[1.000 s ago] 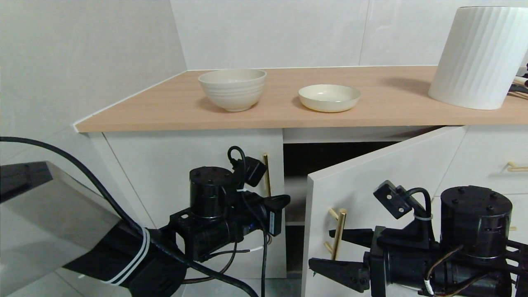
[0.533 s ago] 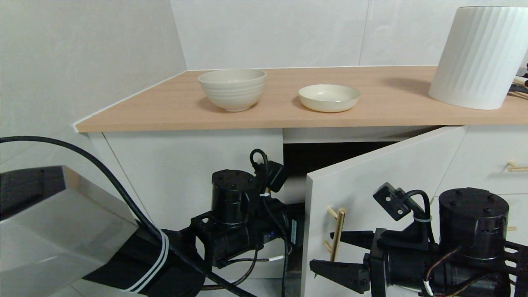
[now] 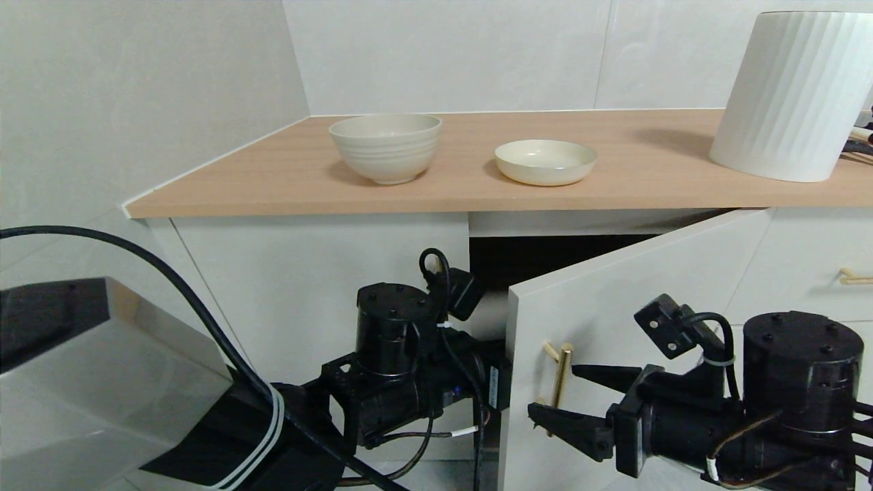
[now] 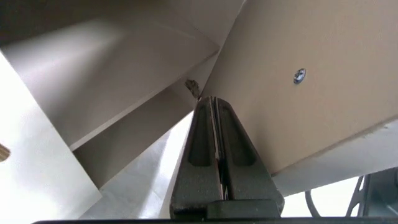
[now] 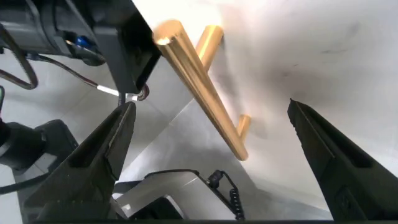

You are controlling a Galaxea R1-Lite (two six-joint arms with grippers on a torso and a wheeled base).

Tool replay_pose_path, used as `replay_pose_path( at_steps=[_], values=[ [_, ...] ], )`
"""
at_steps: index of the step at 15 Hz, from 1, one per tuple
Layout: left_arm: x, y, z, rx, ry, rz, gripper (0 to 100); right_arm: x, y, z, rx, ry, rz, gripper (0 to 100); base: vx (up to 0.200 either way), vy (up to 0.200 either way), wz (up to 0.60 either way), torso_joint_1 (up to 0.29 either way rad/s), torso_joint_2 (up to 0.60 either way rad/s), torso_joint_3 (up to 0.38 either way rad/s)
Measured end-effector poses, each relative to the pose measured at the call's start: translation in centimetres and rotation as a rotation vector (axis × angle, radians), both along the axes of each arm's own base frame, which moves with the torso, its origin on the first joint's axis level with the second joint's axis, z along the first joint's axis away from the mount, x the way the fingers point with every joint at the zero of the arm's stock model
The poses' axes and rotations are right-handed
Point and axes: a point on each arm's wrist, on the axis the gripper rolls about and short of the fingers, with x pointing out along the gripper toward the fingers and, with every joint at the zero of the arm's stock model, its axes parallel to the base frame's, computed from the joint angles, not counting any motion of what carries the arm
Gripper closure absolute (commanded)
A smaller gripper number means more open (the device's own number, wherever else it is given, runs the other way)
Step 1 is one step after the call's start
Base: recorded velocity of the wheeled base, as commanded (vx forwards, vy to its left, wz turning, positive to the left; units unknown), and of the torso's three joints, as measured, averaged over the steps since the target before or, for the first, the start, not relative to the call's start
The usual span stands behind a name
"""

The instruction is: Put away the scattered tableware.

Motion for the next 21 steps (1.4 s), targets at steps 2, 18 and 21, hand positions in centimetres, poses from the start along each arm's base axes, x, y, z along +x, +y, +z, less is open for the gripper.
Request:
replay_pose_path(
  at_steps=[2, 18, 21],
  values=[
    [-0.2, -0.1, 0.0, 0.001, 0.001, -0.005, 100, -1.3, -1.1, 0.4, -0.028, 0.015, -0.014, 0, 0.0, 0.0, 0.0, 0.0, 0.0, 0.0],
    [-0.9, -1.6, -1.2, 0.024, 0.021, -0.045, 100, -5.6, -3.9, 0.4, -0.073, 0.056, 0.018, 0, -0.063, 0.0, 0.0, 0.001, 0.0, 0.0],
    [-1.1, -2.0, -1.7, 0.033, 0.029, -0.055, 100, -5.8, -4.1, 0.8, -0.057, 0.036, 0.019, 0, 0.0, 0.0, 0.0, 0.0, 0.0, 0.0]
  ],
)
